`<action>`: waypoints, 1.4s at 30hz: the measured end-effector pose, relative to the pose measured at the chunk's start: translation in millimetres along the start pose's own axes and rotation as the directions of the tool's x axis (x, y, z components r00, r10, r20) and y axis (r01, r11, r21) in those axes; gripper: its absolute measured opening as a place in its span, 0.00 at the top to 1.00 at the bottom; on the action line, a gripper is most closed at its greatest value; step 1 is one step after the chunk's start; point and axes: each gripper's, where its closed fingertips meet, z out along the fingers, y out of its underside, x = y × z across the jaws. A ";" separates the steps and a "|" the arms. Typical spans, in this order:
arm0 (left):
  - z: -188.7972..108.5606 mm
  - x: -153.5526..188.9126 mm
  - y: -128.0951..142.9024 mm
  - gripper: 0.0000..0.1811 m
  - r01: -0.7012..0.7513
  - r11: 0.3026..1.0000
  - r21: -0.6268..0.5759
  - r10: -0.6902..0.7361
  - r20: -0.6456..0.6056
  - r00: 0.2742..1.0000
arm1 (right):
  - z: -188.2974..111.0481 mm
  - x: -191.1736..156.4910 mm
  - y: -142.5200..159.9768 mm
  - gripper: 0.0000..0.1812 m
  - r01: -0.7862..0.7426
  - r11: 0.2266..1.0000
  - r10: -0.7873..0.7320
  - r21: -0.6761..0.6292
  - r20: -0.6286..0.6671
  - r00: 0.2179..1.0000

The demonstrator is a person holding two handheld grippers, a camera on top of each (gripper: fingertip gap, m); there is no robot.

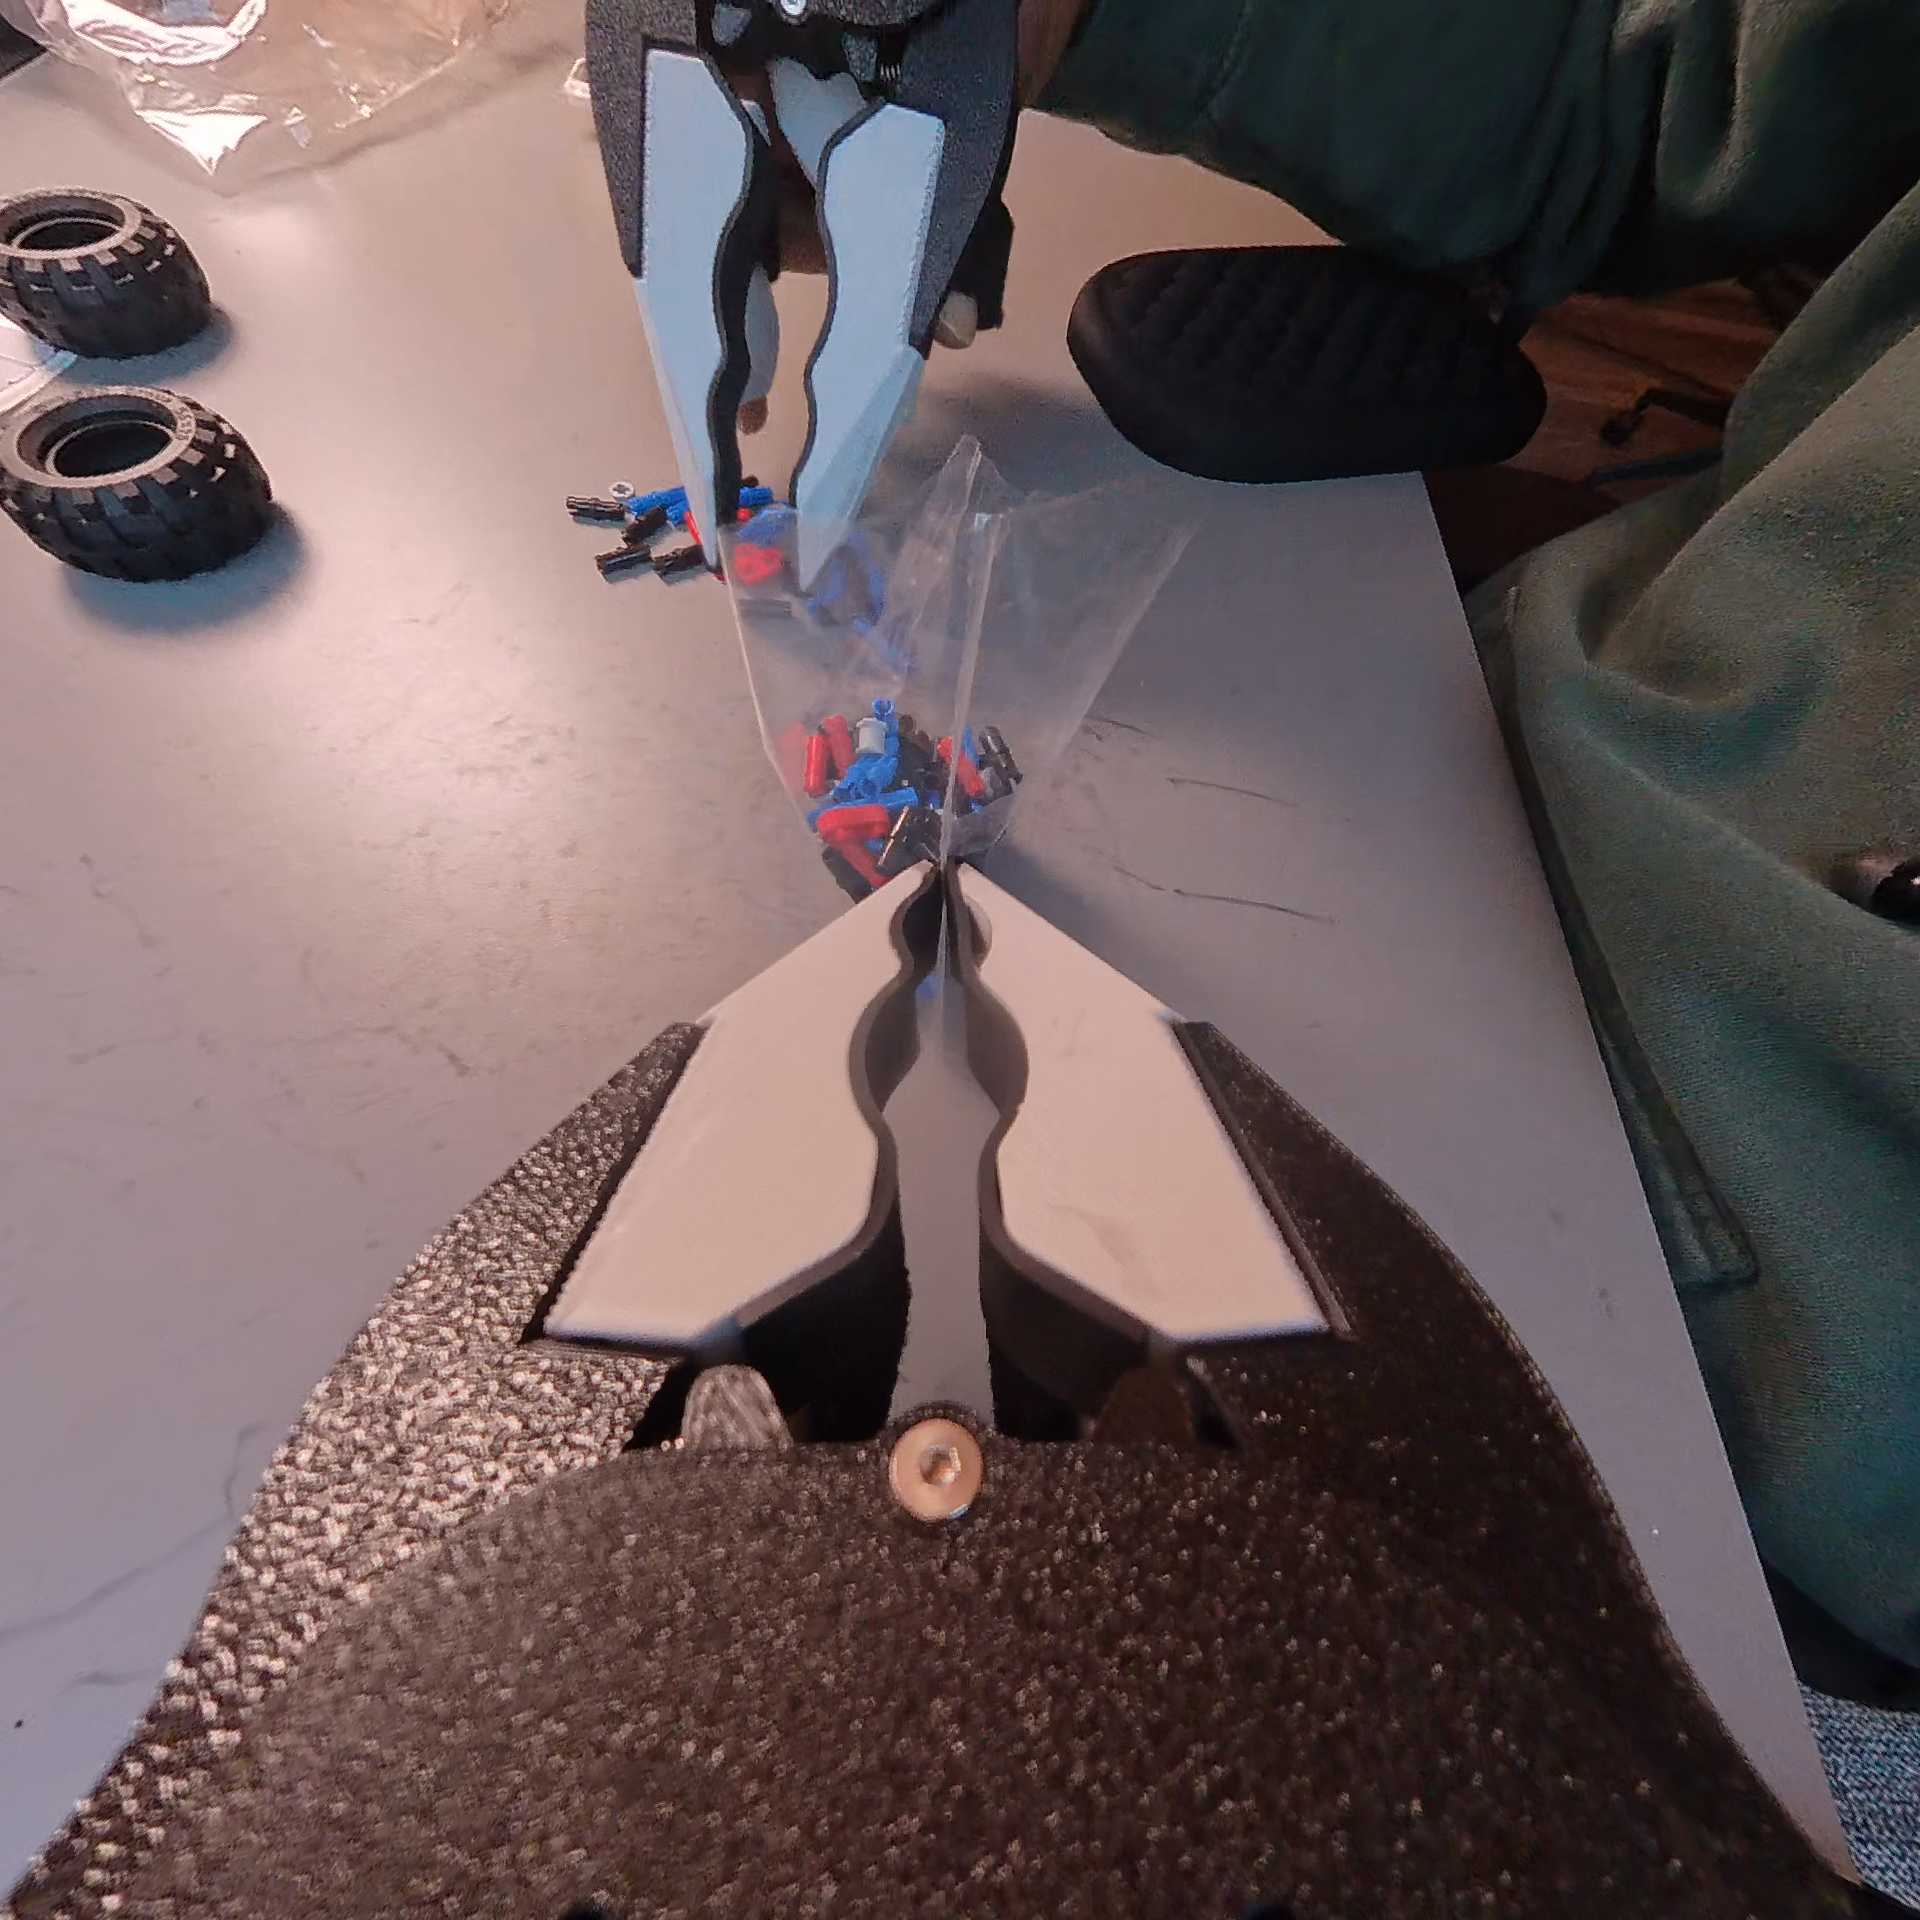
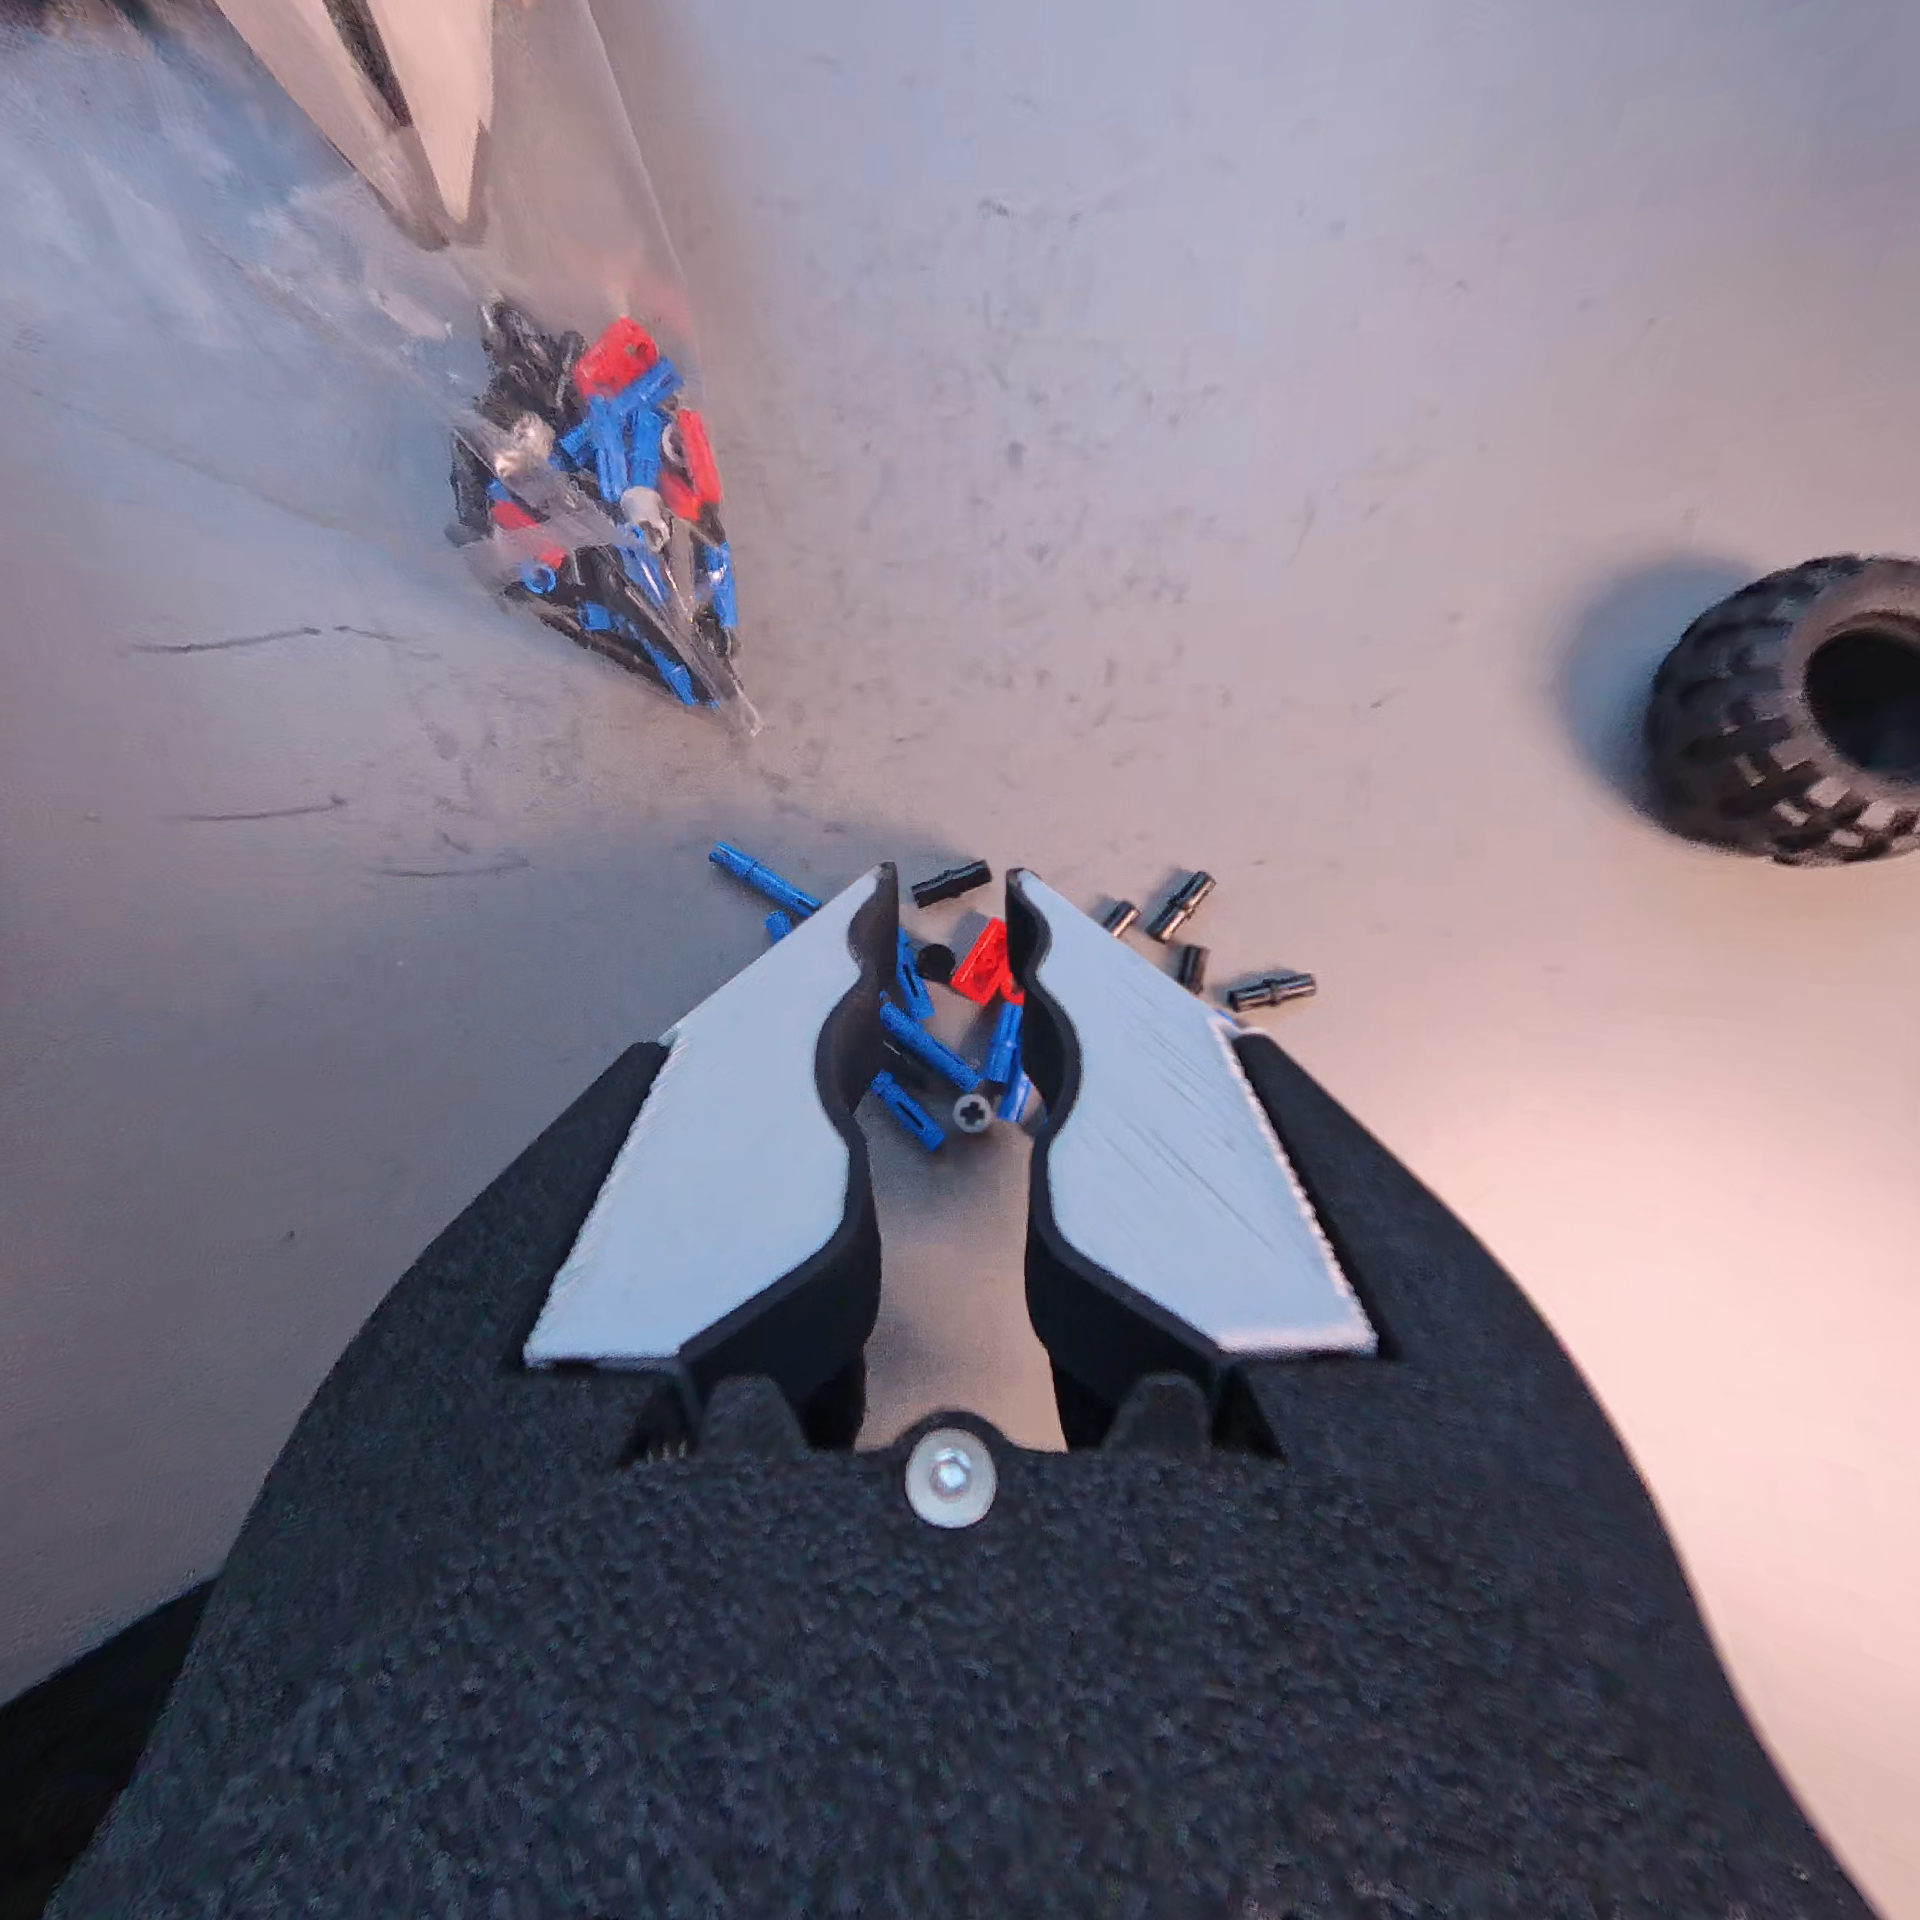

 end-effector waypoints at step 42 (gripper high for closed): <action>2.2 1.5 0.3 1.00 0.001 1.000 -0.002 -0.001 -0.005 1.000 | 1.5 -14.2 -21.3 0.98 0.091 0.996 -0.091 0.000 -0.051 0.995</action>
